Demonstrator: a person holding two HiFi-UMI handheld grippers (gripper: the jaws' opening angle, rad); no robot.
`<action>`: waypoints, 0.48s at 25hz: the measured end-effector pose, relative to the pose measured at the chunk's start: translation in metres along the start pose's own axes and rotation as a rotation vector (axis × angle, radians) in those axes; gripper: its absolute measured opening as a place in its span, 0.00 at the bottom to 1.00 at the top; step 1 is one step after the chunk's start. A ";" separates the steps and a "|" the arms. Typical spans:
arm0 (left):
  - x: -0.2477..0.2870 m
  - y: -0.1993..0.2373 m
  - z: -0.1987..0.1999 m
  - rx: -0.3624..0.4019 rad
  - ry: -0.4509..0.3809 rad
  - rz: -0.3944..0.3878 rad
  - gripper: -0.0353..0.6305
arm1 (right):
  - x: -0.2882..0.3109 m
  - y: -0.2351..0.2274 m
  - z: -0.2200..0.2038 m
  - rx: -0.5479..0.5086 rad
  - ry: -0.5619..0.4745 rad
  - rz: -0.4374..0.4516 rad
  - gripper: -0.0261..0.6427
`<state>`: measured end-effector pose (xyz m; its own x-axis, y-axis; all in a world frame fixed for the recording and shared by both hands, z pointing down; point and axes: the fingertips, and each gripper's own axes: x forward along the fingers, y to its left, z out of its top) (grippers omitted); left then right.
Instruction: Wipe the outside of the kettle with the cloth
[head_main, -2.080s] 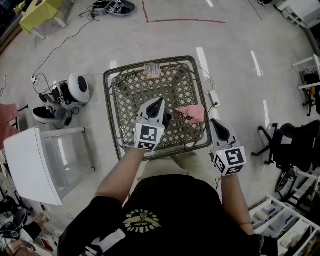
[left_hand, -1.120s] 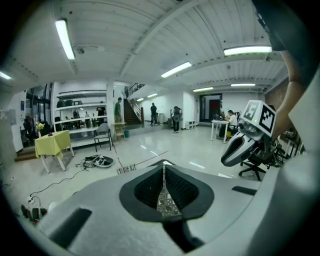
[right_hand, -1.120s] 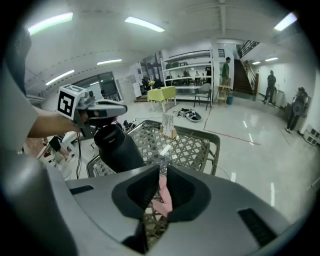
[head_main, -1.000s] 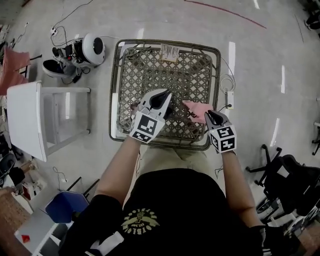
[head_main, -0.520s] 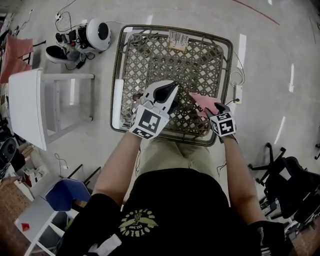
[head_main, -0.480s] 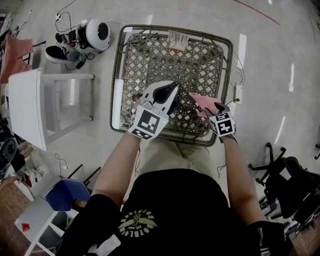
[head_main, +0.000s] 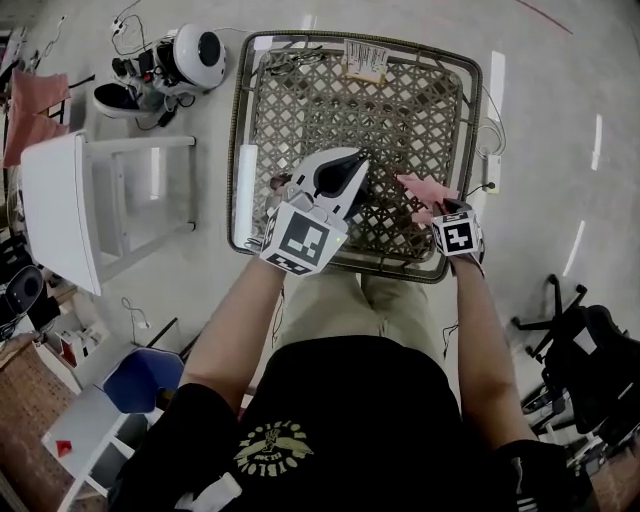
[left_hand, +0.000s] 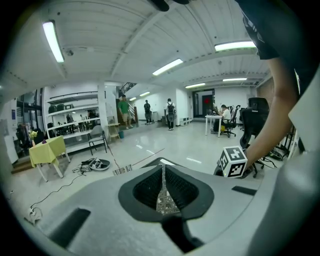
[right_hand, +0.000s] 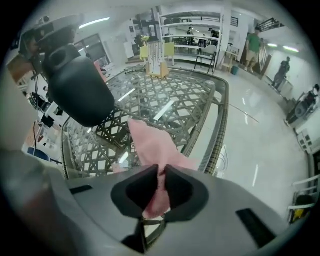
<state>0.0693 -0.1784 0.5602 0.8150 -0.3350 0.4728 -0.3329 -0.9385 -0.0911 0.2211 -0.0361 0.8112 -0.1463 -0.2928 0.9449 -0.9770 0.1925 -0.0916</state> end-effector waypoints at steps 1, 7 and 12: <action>0.000 0.000 0.000 0.000 0.001 0.000 0.07 | -0.002 -0.001 0.002 -0.004 -0.014 -0.012 0.09; -0.002 -0.001 -0.001 -0.004 0.000 -0.003 0.07 | -0.031 0.008 0.019 0.059 -0.111 -0.018 0.07; 0.000 -0.004 -0.003 0.010 0.007 -0.015 0.07 | -0.055 0.023 0.054 0.058 -0.212 0.015 0.07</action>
<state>0.0690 -0.1745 0.5635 0.8168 -0.3201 0.4800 -0.3156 -0.9444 -0.0927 0.1982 -0.0662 0.7396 -0.1845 -0.4820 0.8565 -0.9808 0.1463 -0.1289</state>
